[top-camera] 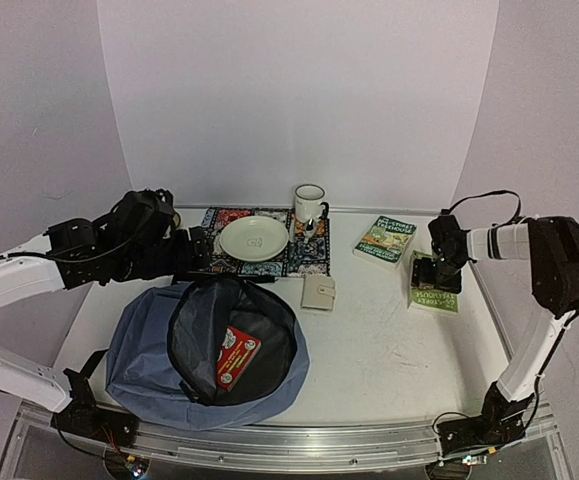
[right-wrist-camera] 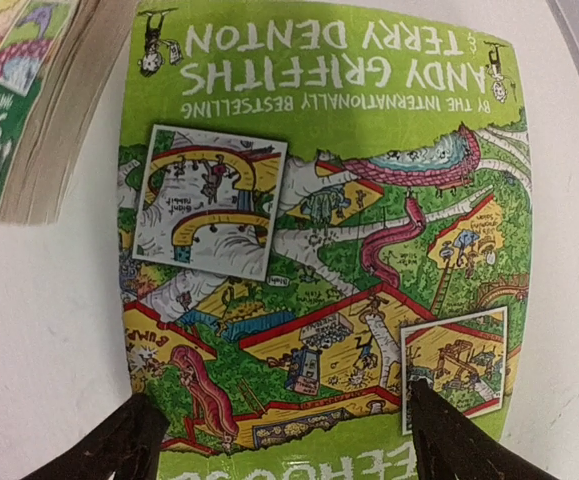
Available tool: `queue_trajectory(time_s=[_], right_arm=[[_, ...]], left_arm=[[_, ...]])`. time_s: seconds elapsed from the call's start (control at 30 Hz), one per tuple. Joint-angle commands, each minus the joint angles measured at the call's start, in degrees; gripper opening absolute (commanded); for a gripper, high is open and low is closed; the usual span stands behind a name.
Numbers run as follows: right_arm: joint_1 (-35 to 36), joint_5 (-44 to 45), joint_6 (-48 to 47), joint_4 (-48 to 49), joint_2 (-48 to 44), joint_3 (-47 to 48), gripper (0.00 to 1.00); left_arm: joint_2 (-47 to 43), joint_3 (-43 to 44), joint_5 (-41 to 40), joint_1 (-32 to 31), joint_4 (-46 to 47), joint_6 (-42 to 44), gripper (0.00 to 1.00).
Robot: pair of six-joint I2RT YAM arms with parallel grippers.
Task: Pack the student bag
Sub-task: Put down the student bag at the center of the board, then move the book to the center of the board.
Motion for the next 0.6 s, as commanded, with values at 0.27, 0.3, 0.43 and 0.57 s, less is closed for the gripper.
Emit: queue_trajectory(time_s=[0.27, 0.3, 0.43, 0.57], right_arm=[[21.93, -8.72, 11.05, -17.52, -8.72, -13.74, 0.83], [23.99, -9.3, 12.12, -18.06, -9.69, -13.94, 0.83], [28.66, -8.54, 13.87, -20.75, -14.22, -12.45, 0.85], [24.8, -2.09, 11.33, -22.3, -19.99, -10.08, 0.9]], left_arm=[[3.52, 2.64, 7.68, 0.22, 5.99, 1.54, 0.9], [3.99, 2.4, 8.19, 0.25, 6.45, 1.47, 0.9], [5.02, 1.89, 10.69, 0.18, 8.58, 1.14, 0.89], [5.86, 2.54, 11.83, -0.58, 9.61, 1.02, 0.88]])
